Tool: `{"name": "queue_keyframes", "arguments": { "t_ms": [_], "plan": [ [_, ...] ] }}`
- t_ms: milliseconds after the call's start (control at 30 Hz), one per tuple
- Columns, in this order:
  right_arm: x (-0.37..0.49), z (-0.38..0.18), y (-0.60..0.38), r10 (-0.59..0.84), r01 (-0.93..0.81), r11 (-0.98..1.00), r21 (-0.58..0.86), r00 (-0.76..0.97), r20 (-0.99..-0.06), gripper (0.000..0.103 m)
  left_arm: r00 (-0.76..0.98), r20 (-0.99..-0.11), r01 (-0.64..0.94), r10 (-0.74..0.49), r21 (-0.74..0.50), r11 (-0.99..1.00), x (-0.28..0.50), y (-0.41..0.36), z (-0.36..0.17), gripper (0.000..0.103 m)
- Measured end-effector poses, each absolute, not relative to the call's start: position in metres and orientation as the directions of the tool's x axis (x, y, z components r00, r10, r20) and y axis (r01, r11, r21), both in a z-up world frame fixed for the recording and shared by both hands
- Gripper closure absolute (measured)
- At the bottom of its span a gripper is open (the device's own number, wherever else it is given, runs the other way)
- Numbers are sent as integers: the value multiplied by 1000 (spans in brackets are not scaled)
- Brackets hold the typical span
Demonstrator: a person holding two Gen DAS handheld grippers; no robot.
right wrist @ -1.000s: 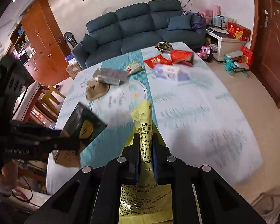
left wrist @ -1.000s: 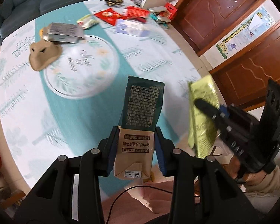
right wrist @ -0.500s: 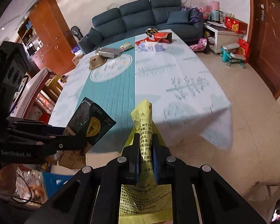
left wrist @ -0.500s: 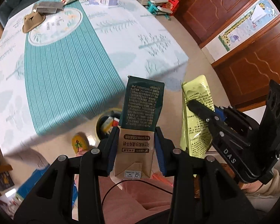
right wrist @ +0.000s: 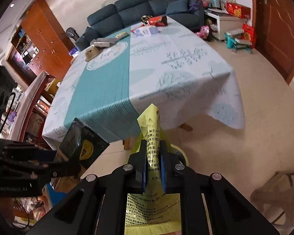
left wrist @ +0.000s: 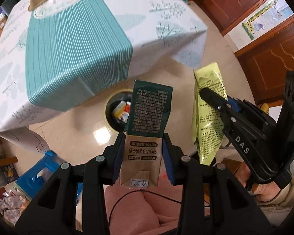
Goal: Collect trash
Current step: 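Carry the green-and-tan carton and yellow wrapper over the black bin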
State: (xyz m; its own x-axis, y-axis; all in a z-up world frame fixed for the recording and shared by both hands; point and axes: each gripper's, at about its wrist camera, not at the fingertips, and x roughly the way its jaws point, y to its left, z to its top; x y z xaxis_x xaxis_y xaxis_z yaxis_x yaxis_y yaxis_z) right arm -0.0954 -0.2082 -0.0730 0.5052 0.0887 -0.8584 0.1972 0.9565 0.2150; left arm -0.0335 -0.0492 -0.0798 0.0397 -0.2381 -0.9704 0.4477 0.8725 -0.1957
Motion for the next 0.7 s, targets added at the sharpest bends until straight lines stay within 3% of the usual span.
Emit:
{"name": "queue_keyframes", "arguments": {
  "t_ms": [333, 700],
  "plan": [
    [-87, -167, -203, 22, 301, 938, 172, 444, -896, 92, 10, -970, 410, -242, -217, 886, -31, -48, -168, 70],
    [-62, -319, -210, 3, 394, 905, 161, 372, -928, 92, 1, -974, 293, -227, -217, 931, -15, -39, -325, 70]
  ]
}}
